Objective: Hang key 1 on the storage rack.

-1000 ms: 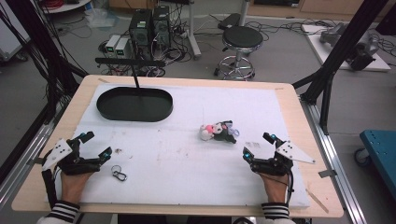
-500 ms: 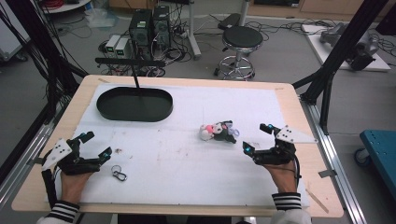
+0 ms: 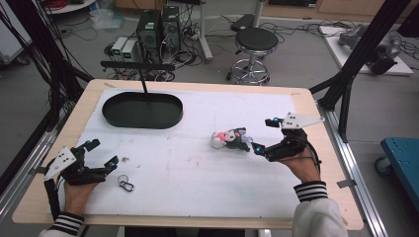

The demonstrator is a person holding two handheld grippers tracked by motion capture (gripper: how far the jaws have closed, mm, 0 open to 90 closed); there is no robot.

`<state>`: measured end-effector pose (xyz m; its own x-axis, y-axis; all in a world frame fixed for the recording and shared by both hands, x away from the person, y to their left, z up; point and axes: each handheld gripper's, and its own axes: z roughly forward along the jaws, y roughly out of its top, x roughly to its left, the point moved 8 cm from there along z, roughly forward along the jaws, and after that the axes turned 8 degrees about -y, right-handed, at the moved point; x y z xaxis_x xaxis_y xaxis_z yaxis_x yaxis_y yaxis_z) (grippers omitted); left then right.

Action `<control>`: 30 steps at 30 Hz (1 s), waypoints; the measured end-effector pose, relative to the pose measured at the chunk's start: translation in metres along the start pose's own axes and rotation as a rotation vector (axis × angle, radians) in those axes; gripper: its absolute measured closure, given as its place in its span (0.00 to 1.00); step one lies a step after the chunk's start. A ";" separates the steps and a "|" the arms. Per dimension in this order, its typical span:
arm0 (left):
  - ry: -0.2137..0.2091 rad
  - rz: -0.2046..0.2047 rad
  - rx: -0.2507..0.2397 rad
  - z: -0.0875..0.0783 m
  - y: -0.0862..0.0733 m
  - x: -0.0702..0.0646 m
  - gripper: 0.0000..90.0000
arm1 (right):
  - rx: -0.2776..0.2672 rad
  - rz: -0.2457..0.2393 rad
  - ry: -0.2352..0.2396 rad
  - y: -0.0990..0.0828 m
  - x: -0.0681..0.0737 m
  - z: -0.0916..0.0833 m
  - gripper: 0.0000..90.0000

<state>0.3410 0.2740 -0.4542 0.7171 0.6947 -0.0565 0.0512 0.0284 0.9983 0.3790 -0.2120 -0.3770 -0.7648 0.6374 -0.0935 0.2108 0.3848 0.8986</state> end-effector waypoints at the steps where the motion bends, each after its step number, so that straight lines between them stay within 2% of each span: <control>1: 0.000 0.000 0.000 0.000 0.000 0.000 0.02 | 0.016 -0.009 0.013 0.001 0.000 0.002 0.02; 5: 0.000 -0.002 0.001 0.000 0.000 0.000 0.02 | 0.082 -0.054 0.055 0.008 -0.003 0.012 0.02; 10: -0.001 -0.003 0.001 0.000 0.000 0.000 0.02 | 0.120 -0.082 0.080 0.013 -0.007 0.021 0.02; 11: -0.001 -0.002 0.001 0.000 0.000 0.000 0.02 | 0.145 -0.101 0.092 0.014 -0.010 0.027 0.02; 15: -0.002 -0.007 -0.001 0.000 0.000 0.000 0.02 | 0.175 -0.135 0.114 0.013 -0.011 0.035 0.02; 17: -0.004 -0.007 -0.001 0.000 0.000 0.000 0.02 | 0.206 -0.150 0.130 0.010 -0.012 0.040 0.02; 18: -0.004 -0.007 -0.001 0.000 0.000 0.000 0.02 | 0.251 -0.180 0.130 0.005 -0.014 0.045 0.02; 21: -0.003 -0.006 0.000 0.000 0.000 0.000 0.02 | 0.268 -0.185 0.143 0.004 -0.014 0.051 0.02; 23: -0.003 -0.007 -0.002 0.000 0.000 0.000 0.02 | 0.295 -0.216 0.157 0.004 -0.014 0.059 0.02; 27: -0.003 -0.006 -0.001 0.000 0.000 0.000 0.02 | 0.313 -0.223 0.170 0.002 -0.014 0.068 0.02; 30: -0.003 -0.004 0.002 0.000 0.000 0.000 0.02 | 0.376 -0.258 0.168 -0.004 -0.015 0.075 0.02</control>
<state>0.3412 0.2741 -0.4543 0.7192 0.6922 -0.0602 0.0549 0.0297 0.9980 0.4357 -0.1733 -0.4113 -0.9025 0.3842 -0.1947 0.1825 0.7505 0.6351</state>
